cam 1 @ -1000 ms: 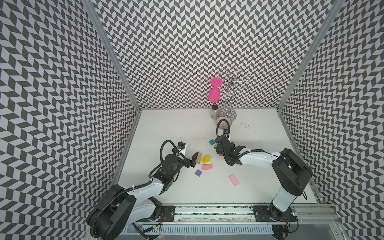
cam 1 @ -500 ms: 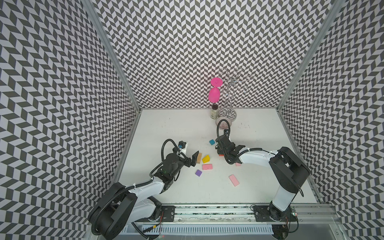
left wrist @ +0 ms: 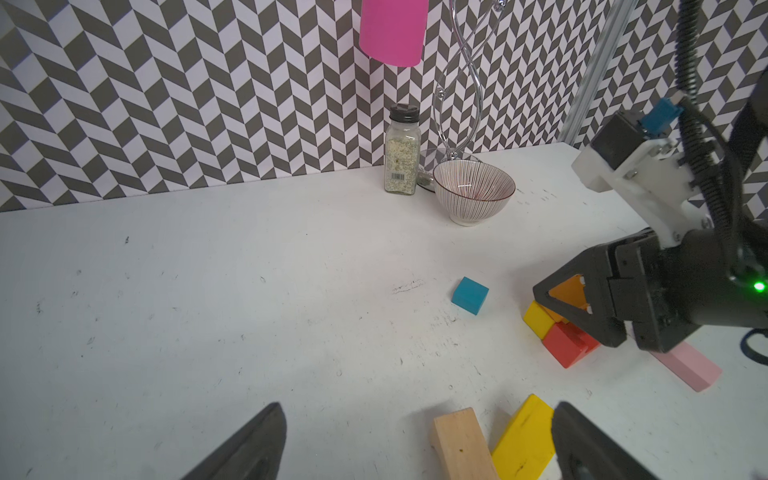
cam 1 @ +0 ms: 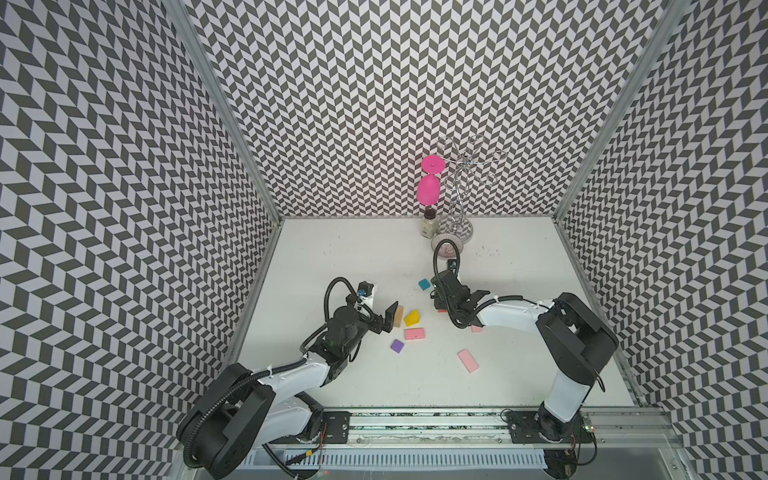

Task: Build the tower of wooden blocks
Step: 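Lower the orange block onto the yellow arch block and open the right gripper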

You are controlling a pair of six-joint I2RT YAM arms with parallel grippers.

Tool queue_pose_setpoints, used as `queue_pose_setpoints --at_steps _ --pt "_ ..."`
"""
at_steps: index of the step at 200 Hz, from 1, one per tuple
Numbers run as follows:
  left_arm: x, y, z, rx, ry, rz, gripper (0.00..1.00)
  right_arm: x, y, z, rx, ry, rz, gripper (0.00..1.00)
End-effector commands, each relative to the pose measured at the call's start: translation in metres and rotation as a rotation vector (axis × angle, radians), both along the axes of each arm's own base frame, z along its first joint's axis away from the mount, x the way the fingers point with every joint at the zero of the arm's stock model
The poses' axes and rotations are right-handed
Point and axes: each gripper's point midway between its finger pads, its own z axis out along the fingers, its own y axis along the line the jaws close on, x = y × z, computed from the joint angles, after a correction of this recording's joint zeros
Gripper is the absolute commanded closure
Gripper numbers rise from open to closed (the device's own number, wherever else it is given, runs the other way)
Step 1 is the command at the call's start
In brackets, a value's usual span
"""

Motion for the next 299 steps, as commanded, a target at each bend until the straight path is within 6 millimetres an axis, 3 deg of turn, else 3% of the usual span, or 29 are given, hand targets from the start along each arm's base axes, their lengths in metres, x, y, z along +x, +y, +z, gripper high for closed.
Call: queue_pose_setpoints --at_steps 1,123,239,273,299 --pt "0.004 -0.004 0.007 0.005 -0.016 0.001 0.00 0.010 0.004 0.005 0.022 -0.030 -0.003 0.53" --pt "0.005 -0.005 0.006 0.015 -0.015 0.005 0.00 0.014 0.004 0.000 0.026 -0.016 0.000 0.50" --pt "0.005 -0.007 0.005 0.025 -0.014 0.007 0.00 0.013 0.001 0.001 0.021 -0.014 -0.007 0.24" --pt "0.005 -0.007 0.004 0.027 -0.013 0.007 0.00 0.014 0.004 0.012 0.033 -0.025 0.004 0.20" --pt "0.005 -0.007 0.005 0.029 -0.015 0.010 0.00 0.010 0.003 0.038 0.049 -0.057 0.014 0.16"
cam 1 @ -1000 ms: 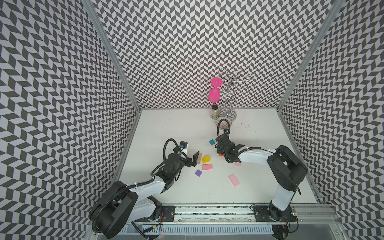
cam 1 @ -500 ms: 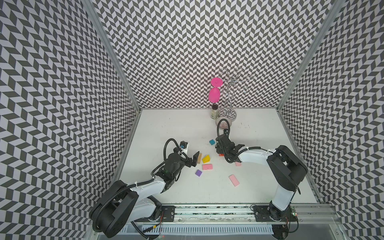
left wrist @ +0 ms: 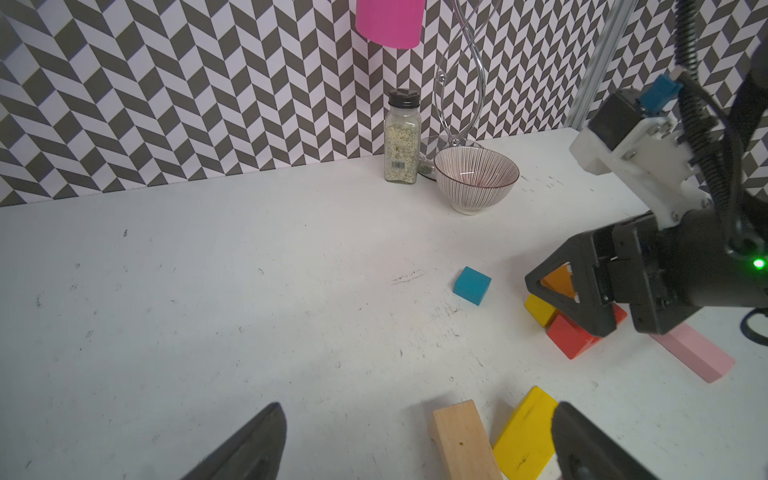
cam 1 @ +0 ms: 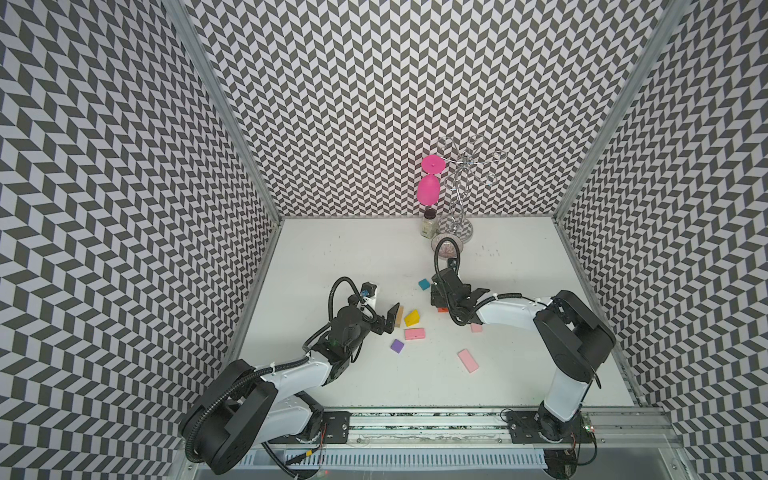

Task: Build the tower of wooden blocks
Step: 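Lower the orange block onto the yellow arch block and open the right gripper, then raise the right gripper and draw it back nearer the robot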

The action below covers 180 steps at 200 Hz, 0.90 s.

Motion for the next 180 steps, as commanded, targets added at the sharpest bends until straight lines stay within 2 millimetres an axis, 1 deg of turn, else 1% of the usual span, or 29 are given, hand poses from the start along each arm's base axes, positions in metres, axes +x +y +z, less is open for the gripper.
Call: queue_pose_setpoints --at_steps 1,33,44,69,86,106,122,149,180 --pt "0.005 -0.003 0.010 0.001 -0.027 0.005 0.00 0.005 0.005 0.043 0.049 -0.076 0.006 0.16" --pt "0.005 -0.003 0.009 0.004 -0.026 0.007 0.00 -0.015 -0.008 0.082 0.104 -0.145 0.006 0.15" --pt "0.005 -0.004 0.010 0.004 -0.028 0.006 0.00 -0.026 -0.014 0.091 0.126 -0.163 0.006 0.15" --pt "0.004 -0.003 0.009 0.006 -0.028 0.012 0.00 -0.055 -0.026 0.100 0.188 -0.200 0.031 0.14" --pt "0.005 -0.001 0.010 0.004 -0.028 0.024 0.00 -0.075 -0.036 0.095 0.218 -0.208 0.042 0.14" --pt "0.005 0.001 0.010 0.003 -0.029 0.040 0.00 -0.095 -0.046 0.085 0.262 -0.224 0.057 0.15" --pt "0.006 0.003 0.011 0.002 -0.029 0.048 0.00 -0.107 -0.047 0.075 0.314 -0.241 0.094 0.15" --pt "0.006 0.004 0.011 0.000 -0.028 0.055 0.00 -0.114 -0.044 0.063 0.347 -0.230 0.123 0.19" --pt "0.003 0.001 0.012 -0.005 -0.038 0.033 0.01 -0.109 -0.031 0.047 0.320 -0.169 0.151 0.29"
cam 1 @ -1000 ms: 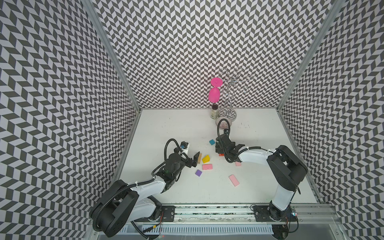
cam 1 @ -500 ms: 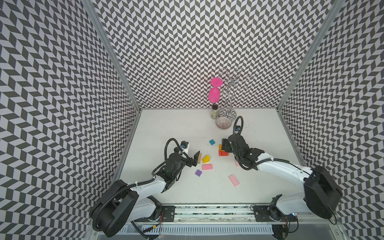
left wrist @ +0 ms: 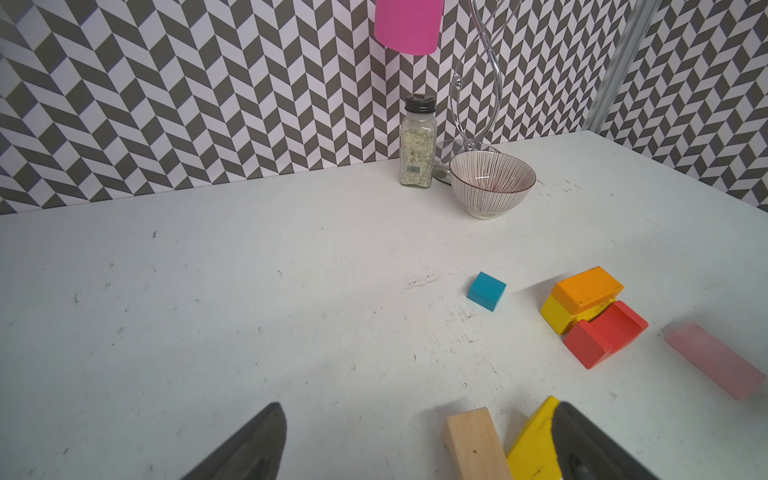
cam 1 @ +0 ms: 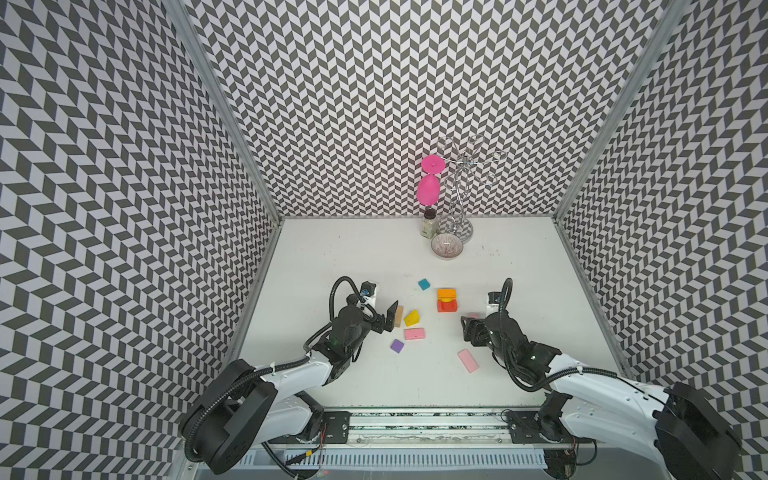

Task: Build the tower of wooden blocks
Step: 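Raise the right gripper and draw it back nearer the robot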

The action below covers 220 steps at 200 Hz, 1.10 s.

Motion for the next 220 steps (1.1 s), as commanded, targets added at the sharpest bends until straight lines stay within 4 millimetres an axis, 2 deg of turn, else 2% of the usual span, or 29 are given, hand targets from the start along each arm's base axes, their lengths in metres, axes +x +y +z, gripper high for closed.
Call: queue_pose_setpoints --at_steps 1,38,75,116,129,147,169,220 --pt "0.000 -0.003 0.011 -0.017 -0.031 -0.010 0.01 0.012 0.024 0.013 0.070 -0.034 0.041 0.29" --pt "-0.001 -0.002 0.012 -0.021 -0.038 -0.004 0.02 0.029 0.033 -0.003 0.006 0.007 0.012 0.36" --pt "0.000 -0.003 0.011 -0.013 -0.034 -0.005 0.03 0.048 0.034 -0.017 -0.064 0.038 -0.061 0.42" --pt "0.000 -0.003 0.011 -0.010 -0.033 0.000 0.03 0.051 0.045 -0.031 -0.091 0.057 -0.017 0.50" --pt "0.000 -0.003 0.011 -0.009 -0.032 0.001 0.03 0.050 0.047 -0.032 -0.098 0.049 -0.001 0.47" --pt "0.000 -0.004 0.010 -0.007 -0.030 -0.001 0.03 0.047 0.050 -0.037 -0.119 0.050 0.003 0.36" --pt "0.001 -0.005 0.010 -0.006 -0.030 -0.002 0.03 0.049 0.050 -0.044 -0.139 0.061 -0.012 0.26" --pt "0.001 -0.004 0.009 -0.003 -0.029 0.003 0.03 0.058 0.051 -0.057 -0.157 0.081 -0.050 0.20"
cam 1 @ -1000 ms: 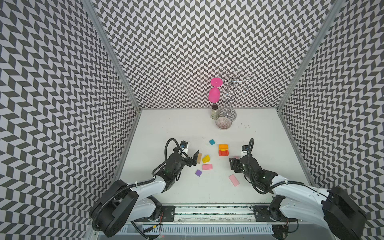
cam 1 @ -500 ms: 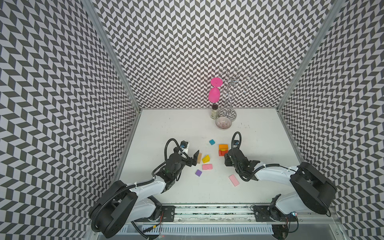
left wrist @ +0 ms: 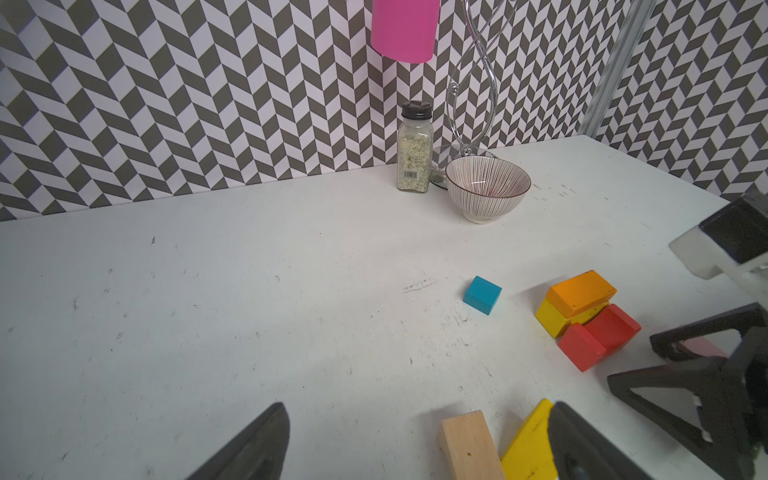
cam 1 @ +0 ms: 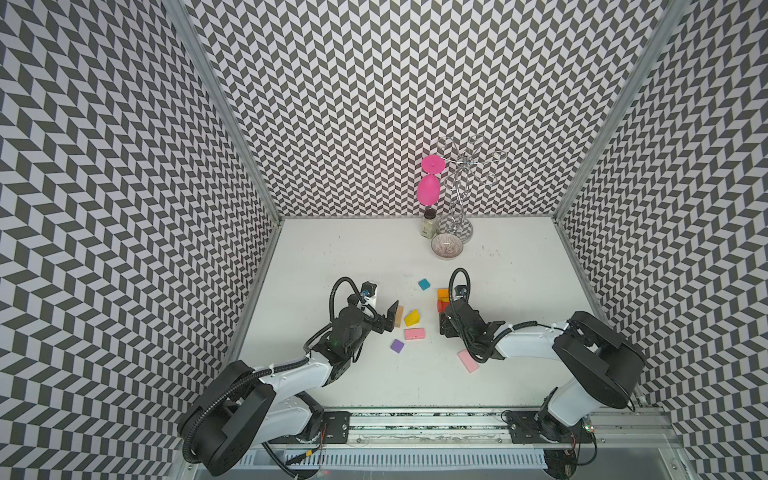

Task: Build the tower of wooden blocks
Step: 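Raise the right gripper and draw it back nearer the robot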

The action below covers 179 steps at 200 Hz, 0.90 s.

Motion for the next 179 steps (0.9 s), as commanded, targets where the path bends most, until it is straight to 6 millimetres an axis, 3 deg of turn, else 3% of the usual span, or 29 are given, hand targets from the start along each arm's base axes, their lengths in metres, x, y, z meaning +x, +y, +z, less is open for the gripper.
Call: queue_pose_setpoints --at_steps 1,121,179 --pt "0.003 -0.001 0.006 0.000 -0.018 0.005 0.03 0.012 0.006 0.005 0.029 -0.037 -0.028 0.20" --pt "0.003 -0.002 0.006 0.001 -0.019 0.004 0.03 0.024 -0.001 -0.008 0.020 -0.011 -0.073 0.21" --pt "0.003 -0.002 0.006 0.001 -0.019 0.003 0.03 0.019 -0.008 0.013 0.051 -0.051 -0.082 0.21"
